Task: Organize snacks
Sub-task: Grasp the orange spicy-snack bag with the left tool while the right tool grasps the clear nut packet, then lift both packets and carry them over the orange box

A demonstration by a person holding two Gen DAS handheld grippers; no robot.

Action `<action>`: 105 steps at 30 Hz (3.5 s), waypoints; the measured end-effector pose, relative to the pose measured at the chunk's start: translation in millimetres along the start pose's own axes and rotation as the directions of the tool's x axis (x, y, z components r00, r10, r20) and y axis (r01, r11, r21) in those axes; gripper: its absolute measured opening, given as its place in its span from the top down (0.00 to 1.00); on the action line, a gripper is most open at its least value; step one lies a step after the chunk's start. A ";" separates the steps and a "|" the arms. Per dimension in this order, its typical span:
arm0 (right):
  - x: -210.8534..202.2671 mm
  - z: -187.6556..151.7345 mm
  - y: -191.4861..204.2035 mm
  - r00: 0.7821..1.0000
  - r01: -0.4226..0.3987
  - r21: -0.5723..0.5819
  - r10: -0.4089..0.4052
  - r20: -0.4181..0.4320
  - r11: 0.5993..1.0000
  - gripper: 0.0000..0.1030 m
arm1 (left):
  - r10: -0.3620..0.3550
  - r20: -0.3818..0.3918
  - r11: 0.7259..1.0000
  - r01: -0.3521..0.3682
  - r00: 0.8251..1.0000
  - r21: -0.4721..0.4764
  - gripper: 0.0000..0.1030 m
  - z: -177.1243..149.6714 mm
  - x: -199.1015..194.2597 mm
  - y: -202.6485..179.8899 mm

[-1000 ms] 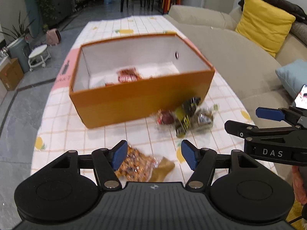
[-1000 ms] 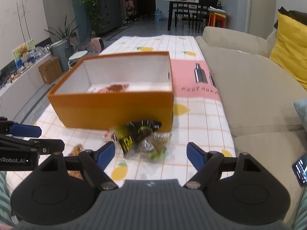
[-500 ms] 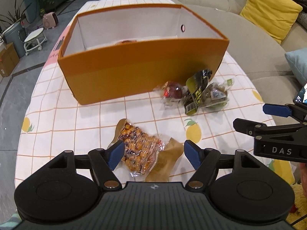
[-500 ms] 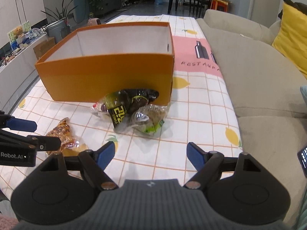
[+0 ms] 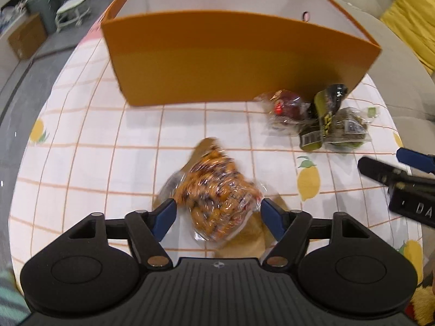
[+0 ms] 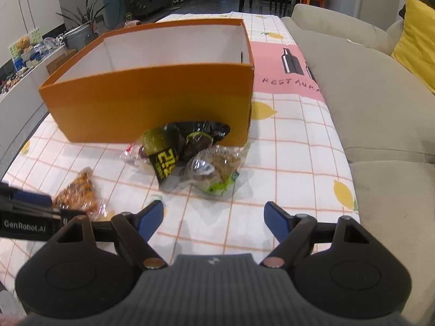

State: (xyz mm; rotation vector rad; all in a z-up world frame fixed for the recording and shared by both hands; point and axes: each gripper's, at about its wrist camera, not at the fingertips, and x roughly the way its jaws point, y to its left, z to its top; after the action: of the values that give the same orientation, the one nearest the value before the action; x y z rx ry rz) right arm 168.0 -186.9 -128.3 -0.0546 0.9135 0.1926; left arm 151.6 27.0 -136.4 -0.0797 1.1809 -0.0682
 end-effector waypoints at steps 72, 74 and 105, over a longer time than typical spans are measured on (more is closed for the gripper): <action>24.3 -2.0 4.4 0.980 -0.146 0.060 0.152 -0.130 0.988 0.65 | 0.024 -0.053 1.000 -0.024 0.998 -0.010 0.19 2.8 11.8 -25.6; 23.0 -3.2 6.4 0.979 -0.150 0.052 0.156 -0.133 0.987 0.65 | 0.033 -0.051 0.999 -0.033 0.998 0.000 0.18 1.3 12.9 -27.2; 15.6 -3.1 1.9 0.980 -0.142 0.060 0.149 -0.135 0.988 0.65 | 0.007 0.044 0.999 -0.009 0.999 0.053 0.26 -12.7 -2.3 -33.6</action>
State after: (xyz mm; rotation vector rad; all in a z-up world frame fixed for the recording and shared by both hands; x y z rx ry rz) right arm 174.5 -183.2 -142.4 0.0458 1.0624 0.3049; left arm 138.6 -6.6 -135.8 -0.0299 1.1349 -0.0902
